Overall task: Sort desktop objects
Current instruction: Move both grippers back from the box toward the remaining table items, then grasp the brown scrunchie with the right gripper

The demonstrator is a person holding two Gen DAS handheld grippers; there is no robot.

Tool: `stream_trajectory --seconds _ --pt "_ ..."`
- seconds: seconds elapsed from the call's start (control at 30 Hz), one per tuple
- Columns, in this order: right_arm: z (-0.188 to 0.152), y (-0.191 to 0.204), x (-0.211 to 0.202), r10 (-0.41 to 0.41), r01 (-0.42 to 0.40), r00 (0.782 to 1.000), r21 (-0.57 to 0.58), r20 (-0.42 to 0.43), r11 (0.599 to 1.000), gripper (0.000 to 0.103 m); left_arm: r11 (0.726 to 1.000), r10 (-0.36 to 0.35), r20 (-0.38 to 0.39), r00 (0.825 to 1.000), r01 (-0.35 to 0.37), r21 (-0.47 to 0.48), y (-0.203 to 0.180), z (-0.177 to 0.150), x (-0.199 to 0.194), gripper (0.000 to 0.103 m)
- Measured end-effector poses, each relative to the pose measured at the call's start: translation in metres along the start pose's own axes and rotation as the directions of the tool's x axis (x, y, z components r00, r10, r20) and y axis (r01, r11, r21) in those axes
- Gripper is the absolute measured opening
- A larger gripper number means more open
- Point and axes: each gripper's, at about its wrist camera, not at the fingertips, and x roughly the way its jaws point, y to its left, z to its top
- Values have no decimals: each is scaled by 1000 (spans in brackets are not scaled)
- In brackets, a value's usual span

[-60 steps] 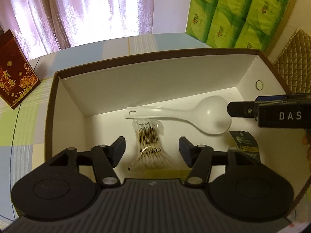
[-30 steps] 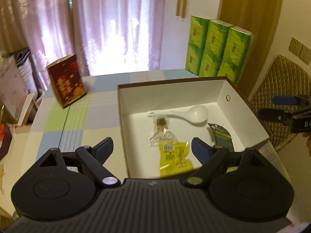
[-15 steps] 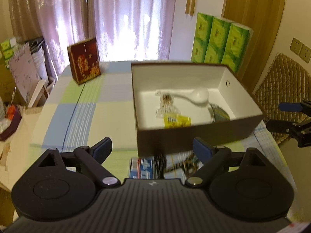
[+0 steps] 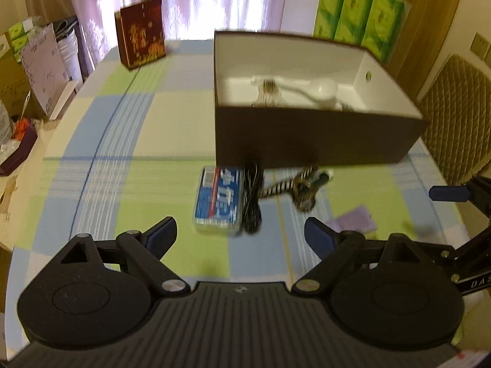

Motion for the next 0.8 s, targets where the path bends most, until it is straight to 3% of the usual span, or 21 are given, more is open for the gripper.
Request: stream_trajectory --seconds 0.27,0.47,0.67,0.73,0.8 --pt "-15 16 29 37 -40 995 -34 -89 999 101 1000 7 -79 997 -8 -9 3 -20 16 88" --pt "-17 24 45 22 -29 996 -76 -86 997 100 1000 10 -113 994 -13 -21 9 -27 24 88" --pt "-16 27 62 18 -29 995 -110 -100 993 76 999 16 -127 992 -19 -30 17 -27 30 88" --pt "-18 28 66 9 -24 993 -130 -114 991 55 999 13 -130 991 -18 -32 19 -27 33 88" --pt "-20 28 69 -3 -14 992 -139 -125 990 43 999 14 -131 991 -18 -29 21 -25 36 88"
